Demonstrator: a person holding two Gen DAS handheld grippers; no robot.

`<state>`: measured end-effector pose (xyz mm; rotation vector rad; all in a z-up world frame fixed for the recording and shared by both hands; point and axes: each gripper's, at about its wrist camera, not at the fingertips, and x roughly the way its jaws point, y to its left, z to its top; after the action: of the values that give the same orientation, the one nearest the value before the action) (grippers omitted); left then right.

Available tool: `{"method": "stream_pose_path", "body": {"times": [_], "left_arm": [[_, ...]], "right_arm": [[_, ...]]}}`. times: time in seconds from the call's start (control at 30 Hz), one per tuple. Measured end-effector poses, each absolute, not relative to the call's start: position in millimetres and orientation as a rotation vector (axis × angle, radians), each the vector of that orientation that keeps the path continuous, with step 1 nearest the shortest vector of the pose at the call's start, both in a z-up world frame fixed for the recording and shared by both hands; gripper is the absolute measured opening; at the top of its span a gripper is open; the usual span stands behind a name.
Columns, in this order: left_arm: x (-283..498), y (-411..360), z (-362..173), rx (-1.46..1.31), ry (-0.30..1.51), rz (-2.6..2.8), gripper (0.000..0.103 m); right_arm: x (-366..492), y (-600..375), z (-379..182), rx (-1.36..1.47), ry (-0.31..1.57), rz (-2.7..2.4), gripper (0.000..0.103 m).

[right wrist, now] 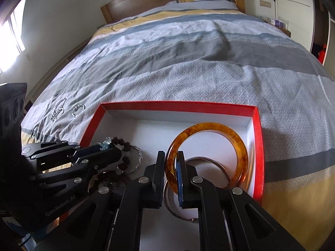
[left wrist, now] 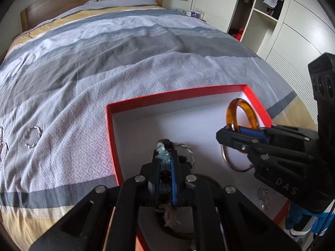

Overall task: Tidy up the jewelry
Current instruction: 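Open both tools to release the bead bracelet and amber bangle into the box, then withdraw both open tools from the box and move toward the remaining jewelry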

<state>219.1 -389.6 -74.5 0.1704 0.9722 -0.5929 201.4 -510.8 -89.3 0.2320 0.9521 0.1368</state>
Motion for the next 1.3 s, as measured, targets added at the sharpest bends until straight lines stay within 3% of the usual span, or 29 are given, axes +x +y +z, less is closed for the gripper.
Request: {"method": "stream_pose_path", "body": {"times": [0.37, 0.43, 0.67, 0.87, 1.3], "left_arm": [[216, -391, -76, 0.176, 0.949, -0.581, 0.009], [214, -391, -76, 0.18, 0.946, -0.58, 0.009], [214, -388, -74, 0.17, 0.956, -0.586, 0.01], [209, -388, -66, 0.158, 0.948, -0.604, 0.035], [178, -378, -27, 0.155, 0.905, -0.662, 0.04]], "right_arm": [[202, -512, -92, 0.229, 0.966, 0.115, 0.012], [201, -512, -93, 0.225, 0.964, 0.095, 0.022], [196, -514, -89, 0.208, 0.961, 0.062, 0.028], [185, -519, -76, 0.222, 0.935, 0.033, 0.029], [129, -533, -23, 0.285, 0.832, -0.074, 0.035]]}}
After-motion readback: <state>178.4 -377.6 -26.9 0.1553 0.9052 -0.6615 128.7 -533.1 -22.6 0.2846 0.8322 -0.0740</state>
